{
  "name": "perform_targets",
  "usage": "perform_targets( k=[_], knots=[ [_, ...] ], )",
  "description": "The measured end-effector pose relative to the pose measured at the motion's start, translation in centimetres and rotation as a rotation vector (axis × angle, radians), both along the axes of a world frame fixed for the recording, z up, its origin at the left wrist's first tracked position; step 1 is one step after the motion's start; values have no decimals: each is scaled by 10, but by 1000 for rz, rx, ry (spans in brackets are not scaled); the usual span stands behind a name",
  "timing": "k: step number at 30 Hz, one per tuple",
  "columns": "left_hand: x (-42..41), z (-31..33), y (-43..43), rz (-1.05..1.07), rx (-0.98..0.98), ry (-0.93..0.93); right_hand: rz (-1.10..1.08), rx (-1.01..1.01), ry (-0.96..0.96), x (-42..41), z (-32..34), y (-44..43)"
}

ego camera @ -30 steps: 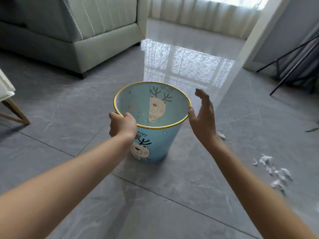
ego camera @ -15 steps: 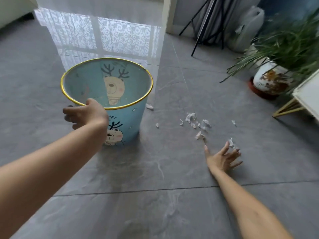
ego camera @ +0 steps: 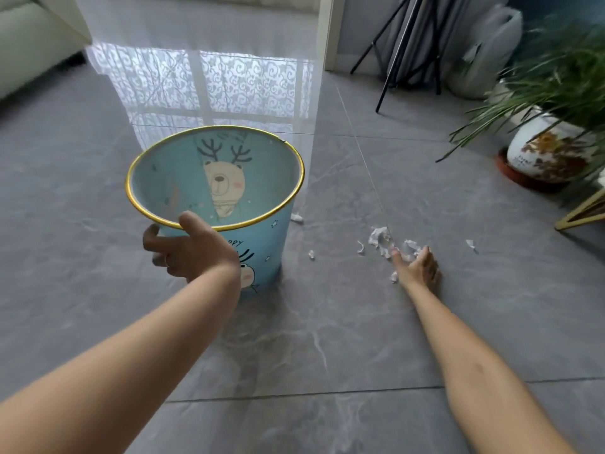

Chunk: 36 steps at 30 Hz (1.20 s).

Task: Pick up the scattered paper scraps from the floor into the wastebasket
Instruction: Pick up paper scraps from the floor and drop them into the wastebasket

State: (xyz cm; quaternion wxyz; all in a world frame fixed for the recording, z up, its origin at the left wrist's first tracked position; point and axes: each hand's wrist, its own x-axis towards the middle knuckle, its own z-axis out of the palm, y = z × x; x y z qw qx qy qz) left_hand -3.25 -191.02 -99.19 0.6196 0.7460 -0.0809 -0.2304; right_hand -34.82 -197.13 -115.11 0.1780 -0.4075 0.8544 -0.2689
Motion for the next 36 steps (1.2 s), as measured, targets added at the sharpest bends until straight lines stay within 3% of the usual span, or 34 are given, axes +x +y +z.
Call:
perform_targets(
  k=[3,7,11,17,20,24,27,31,33,36],
  knots=[
    [9,0,-5,-10,-8,-8,150,90,33,29,3,-24],
    [26,1,-14,-31,-65,4,320,267,266,48,-12,-47],
    [40,13,-17,-38,-151,31,396,48,504,59,-18,-46],
    [54,20,-20,-62,-149,38,548,183,605,70,-2,-52],
    [57,19,-19,-112,-118,20,471,157,402,77,11,-57],
    [63,14,-18,-158,-83,-1,308,-365,5,116,67,-71],
    [64,12,-16,-188,-84,-9,375,-662,-233,164,128,-81],
    [66,10,-13,-192,-61,-14,590,-877,-492,221,205,-78],
    [64,14,-14,-203,-61,-8,767,-865,-493,244,232,-75],
    [63,18,-14,-201,-45,-13,997,-614,-392,271,242,-72]
  ],
)
